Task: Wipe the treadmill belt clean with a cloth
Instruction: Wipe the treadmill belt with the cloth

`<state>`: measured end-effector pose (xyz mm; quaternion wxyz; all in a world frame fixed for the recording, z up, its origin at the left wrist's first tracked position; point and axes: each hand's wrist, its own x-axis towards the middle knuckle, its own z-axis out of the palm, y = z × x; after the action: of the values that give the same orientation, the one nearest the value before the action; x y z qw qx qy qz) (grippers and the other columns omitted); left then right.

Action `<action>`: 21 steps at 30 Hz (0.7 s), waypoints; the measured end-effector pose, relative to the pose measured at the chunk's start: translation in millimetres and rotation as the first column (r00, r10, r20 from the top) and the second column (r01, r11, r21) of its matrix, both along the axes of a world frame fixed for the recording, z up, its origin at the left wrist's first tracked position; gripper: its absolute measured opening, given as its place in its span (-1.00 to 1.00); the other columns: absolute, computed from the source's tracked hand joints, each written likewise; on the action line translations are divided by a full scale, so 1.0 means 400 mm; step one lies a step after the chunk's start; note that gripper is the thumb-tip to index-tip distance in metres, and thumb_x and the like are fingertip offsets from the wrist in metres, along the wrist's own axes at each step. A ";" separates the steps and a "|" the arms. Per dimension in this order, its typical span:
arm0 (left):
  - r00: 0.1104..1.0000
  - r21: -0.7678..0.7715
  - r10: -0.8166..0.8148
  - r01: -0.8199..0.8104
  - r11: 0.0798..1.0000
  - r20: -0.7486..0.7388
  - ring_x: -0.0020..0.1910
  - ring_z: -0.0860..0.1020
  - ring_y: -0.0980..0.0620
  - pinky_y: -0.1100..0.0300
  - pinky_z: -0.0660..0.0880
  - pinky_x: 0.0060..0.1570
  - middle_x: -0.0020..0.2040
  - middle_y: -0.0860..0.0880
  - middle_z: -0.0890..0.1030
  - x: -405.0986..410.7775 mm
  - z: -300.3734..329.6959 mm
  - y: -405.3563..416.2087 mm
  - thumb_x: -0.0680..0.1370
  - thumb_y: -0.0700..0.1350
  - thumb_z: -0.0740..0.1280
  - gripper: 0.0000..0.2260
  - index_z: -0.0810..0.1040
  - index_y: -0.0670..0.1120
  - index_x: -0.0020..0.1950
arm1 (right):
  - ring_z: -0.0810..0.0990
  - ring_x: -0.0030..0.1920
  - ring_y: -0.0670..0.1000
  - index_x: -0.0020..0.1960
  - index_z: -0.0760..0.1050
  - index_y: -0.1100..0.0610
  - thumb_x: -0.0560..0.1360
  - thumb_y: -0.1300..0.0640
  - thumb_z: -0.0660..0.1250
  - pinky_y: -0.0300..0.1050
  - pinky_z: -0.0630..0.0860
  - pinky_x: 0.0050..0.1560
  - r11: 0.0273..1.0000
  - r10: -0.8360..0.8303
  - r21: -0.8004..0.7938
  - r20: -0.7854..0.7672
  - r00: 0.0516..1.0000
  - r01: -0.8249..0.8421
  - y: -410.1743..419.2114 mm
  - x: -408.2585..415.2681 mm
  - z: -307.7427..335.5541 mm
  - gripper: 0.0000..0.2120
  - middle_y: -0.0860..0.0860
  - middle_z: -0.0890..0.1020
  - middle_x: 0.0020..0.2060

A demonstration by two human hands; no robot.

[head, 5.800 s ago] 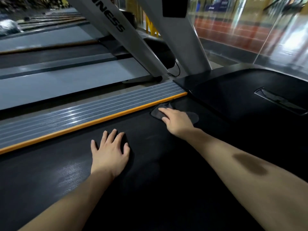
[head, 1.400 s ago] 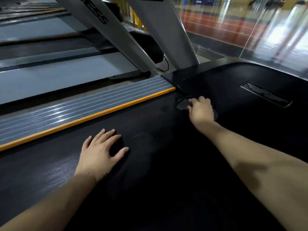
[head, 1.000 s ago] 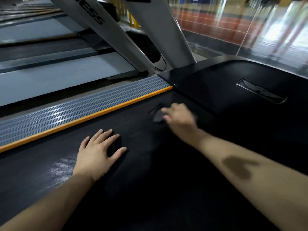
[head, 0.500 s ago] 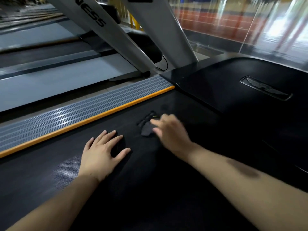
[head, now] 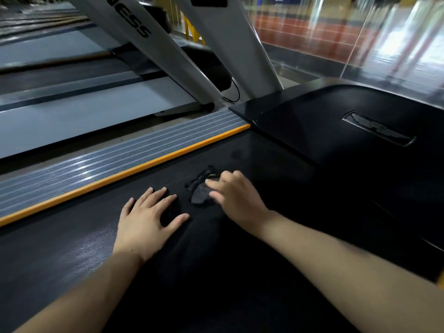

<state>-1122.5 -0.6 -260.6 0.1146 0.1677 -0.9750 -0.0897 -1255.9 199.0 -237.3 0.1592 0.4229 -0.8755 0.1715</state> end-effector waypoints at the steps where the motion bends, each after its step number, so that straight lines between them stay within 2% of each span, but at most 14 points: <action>1: 1.000 0.002 -0.001 0.001 1.000 0.001 0.61 0.10 0.14 -0.04 0.02 0.58 0.56 0.21 0.32 -0.001 0.000 -0.001 0.43 0.58 -0.07 -0.26 0.43 0.26 0.46 | 0.51 -0.15 0.19 0.20 0.59 -0.03 0.50 0.01 0.37 0.02 0.52 -0.16 0.999 -0.044 0.025 -0.070 0.997 0.046 0.033 -0.051 -0.004 -0.72 0.07 0.57 -0.14; 3: 1.000 0.001 -0.001 0.001 1.000 0.003 0.61 0.11 0.14 -0.05 0.02 0.58 0.56 0.21 0.32 -0.001 -0.002 -0.005 0.43 0.58 -0.07 -0.26 0.42 0.26 0.46 | 0.52 -0.13 0.26 0.20 0.61 0.03 0.53 0.04 0.32 0.09 0.54 -0.16 0.964 -0.264 -0.038 -0.127 0.956 0.261 0.130 -0.197 -0.008 -0.73 0.14 0.57 -0.10; 5: 1.000 0.007 0.000 0.000 1.000 -0.003 0.61 0.11 0.14 -0.06 0.02 0.58 0.55 0.21 0.33 0.000 -0.003 -0.004 0.43 0.58 -0.06 -0.26 0.43 0.26 0.45 | 0.49 -0.02 0.27 0.25 0.60 0.07 0.57 0.07 0.32 0.14 0.54 -0.03 0.877 -0.480 -0.047 -0.031 0.877 0.479 0.211 -0.294 0.002 -0.71 0.15 0.55 0.00; 8: 1.000 0.020 -0.004 0.004 1.000 -0.002 0.61 0.10 0.14 -0.07 0.01 0.58 0.55 0.21 0.33 -0.004 -0.004 -0.003 0.43 0.57 -0.05 -0.27 0.43 0.26 0.45 | 0.47 0.00 0.26 0.25 0.60 0.10 0.57 0.09 0.34 0.12 0.51 0.02 0.796 -0.604 -0.039 0.016 0.797 0.604 0.203 -0.282 0.010 -0.72 0.17 0.54 0.03; 10: 1.000 0.020 0.000 0.000 1.000 -0.009 0.61 0.11 0.13 -0.07 0.01 0.58 0.55 0.21 0.33 -0.003 -0.004 -0.003 0.43 0.57 -0.04 -0.27 0.44 0.25 0.45 | 0.50 -0.13 0.26 0.10 0.64 0.10 0.50 0.10 0.40 0.08 0.50 -0.10 0.833 -0.552 -0.078 -0.042 0.833 0.548 0.144 -0.201 0.008 -0.81 0.19 0.56 -0.09; 12: 1.000 0.021 0.000 0.001 1.000 -0.015 0.61 0.12 0.13 -0.06 0.02 0.58 0.55 0.20 0.34 -0.002 -0.004 -0.001 0.43 0.57 -0.02 -0.28 0.45 0.25 0.44 | 0.51 -0.20 0.21 0.04 0.62 0.05 0.45 0.05 0.43 0.03 0.45 -0.15 0.921 -0.387 -0.065 -0.063 0.920 0.383 0.076 -0.090 -0.014 -0.82 0.12 0.56 -0.16; 14: 1.000 0.022 0.003 -0.003 1.000 -0.011 0.61 0.12 0.13 -0.05 0.01 0.58 0.55 0.20 0.33 0.003 -0.003 -0.001 0.43 0.57 -0.02 -0.28 0.44 0.26 0.45 | 0.49 -0.17 0.19 0.15 0.59 0.01 0.48 0.02 0.40 0.04 0.47 -0.10 0.984 -0.174 -0.038 -0.004 0.985 0.174 0.034 0.006 -0.024 -0.74 0.07 0.56 -0.13; 16: 1.000 0.018 0.001 -0.001 1.000 -0.007 0.61 0.11 0.14 -0.04 0.01 0.58 0.56 0.22 0.32 0.003 -0.003 -0.001 0.43 0.57 -0.03 -0.28 0.43 0.27 0.46 | 0.50 -0.17 0.19 0.23 0.59 0.00 0.50 0.03 0.39 0.05 0.51 -0.10 0.998 -0.036 -0.058 0.007 0.999 0.037 0.051 -0.013 -0.017 -0.69 0.05 0.57 -0.13; 18: 1.000 0.009 0.002 -0.002 1.000 -0.008 0.61 0.11 0.15 -0.04 0.01 0.58 0.55 0.22 0.32 0.003 -0.005 -0.004 0.43 0.57 -0.03 -0.28 0.43 0.27 0.45 | 0.51 -0.20 0.20 0.22 0.61 0.03 0.50 0.04 0.37 0.03 0.52 -0.17 0.994 -0.101 -0.048 -0.079 0.992 0.097 0.111 -0.106 -0.028 -0.71 0.08 0.58 -0.15; 19: 1.000 0.010 0.002 -0.001 1.000 -0.009 0.61 0.11 0.15 -0.05 0.01 0.58 0.55 0.22 0.32 0.002 -0.005 -0.004 0.44 0.57 -0.02 -0.28 0.43 0.27 0.45 | 0.52 -0.21 0.23 0.21 0.62 0.05 0.51 0.05 0.35 0.04 0.54 -0.17 0.980 -0.195 -0.072 -0.113 0.974 0.187 0.156 -0.171 -0.031 -0.71 0.11 0.59 -0.14; 21: 1.000 0.022 0.003 -0.002 1.000 -0.005 0.61 0.10 0.14 -0.05 0.00 0.58 0.55 0.21 0.32 0.001 -0.005 -0.003 0.45 0.58 0.02 -0.30 0.43 0.26 0.46 | 0.52 -0.14 0.28 0.24 0.61 0.09 0.54 0.07 0.32 0.09 0.54 -0.09 0.911 -0.409 -0.088 -0.088 0.908 0.402 0.247 -0.271 -0.026 -0.70 0.16 0.58 -0.08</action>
<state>-1122.1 -1.9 -262.6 0.1155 0.1699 -0.9735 -0.1005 -1364.5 297.6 -247.8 0.2510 0.2343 -0.9284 0.1419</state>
